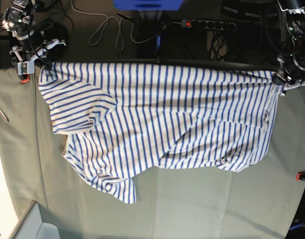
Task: Layout the t-shirt on the table in an organized manner, then fold the t-shirt properly
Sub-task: 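Lift the shirt edge with both grippers and pull it taut between them, then release the shirt and move both grippers to its opposite edge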
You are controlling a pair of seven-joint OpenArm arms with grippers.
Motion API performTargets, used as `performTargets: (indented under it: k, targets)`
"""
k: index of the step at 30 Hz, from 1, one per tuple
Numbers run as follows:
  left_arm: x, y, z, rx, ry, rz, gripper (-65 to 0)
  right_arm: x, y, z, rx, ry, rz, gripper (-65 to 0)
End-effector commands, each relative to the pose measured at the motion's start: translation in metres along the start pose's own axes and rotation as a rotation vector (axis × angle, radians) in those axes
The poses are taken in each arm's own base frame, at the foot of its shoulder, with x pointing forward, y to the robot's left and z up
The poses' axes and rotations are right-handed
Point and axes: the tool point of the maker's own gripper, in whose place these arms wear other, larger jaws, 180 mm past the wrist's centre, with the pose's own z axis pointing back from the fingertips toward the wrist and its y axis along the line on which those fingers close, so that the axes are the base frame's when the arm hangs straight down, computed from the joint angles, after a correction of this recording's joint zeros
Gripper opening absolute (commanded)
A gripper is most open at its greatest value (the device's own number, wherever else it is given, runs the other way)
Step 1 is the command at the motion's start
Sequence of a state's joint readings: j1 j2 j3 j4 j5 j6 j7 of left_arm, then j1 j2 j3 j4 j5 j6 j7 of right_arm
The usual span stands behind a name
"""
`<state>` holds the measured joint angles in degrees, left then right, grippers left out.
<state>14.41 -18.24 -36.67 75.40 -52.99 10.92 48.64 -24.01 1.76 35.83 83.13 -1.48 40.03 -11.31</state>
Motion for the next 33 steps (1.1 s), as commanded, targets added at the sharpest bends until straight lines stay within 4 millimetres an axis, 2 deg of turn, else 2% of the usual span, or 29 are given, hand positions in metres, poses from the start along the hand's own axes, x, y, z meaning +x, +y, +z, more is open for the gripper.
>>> performTargets:
  k: [1,4,6,9,21,25,27,29,31,33]
  targets:
    - [0.016,0.000,0.006,0.001,-0.037,-0.009,-64.5,0.008,-0.007,0.004,-0.014,-0.028,0.016,-64.6]
    - [0.017,-0.004,0.006,-0.011,-0.037,-0.004,-62.3,0.008,-0.007,0.004,-0.014,-0.025,0.016,-56.2]
    - [0.018,-0.005,0.007,-0.012,-0.040,-0.005,-56.0,0.008,-0.008,0.005,-0.017,-0.025,0.015,-49.0]
    - [0.018,-0.006,0.007,-0.014,-0.043,-0.007,-47.5,0.008,-0.022,0.010,-0.055,-0.031,0.003,-40.2]
    - [0.025,-0.010,0.010,-0.023,-0.057,-0.017,-46.9,0.016,-0.059,0.023,-0.164,-0.069,-0.036,-39.1]
    - [0.044,-0.018,0.026,-0.055,-0.129,-0.010,-45.6,0.023,-0.061,0.021,-0.169,-0.087,-0.036,-39.0]
    - [0.054,-0.026,0.037,-0.078,-0.169,-0.024,-40.0,0.028,-0.065,0.022,-0.175,-0.094,-0.025,-39.0]
    - [0.064,-0.031,0.048,-0.092,-0.207,-0.035,-31.7,0.034,-0.066,0.023,-0.178,-0.106,-0.014,-39.0]
    - [0.077,-0.041,0.056,-0.118,-0.255,-0.037,-23.9,0.049,-0.066,0.020,-0.181,-0.139,-0.005,-39.0]
    - [0.091,-0.063,0.056,-0.165,-0.288,-0.028,-21.3,0.059,-0.066,0.019,-0.183,-0.162,-0.001,-39.0]
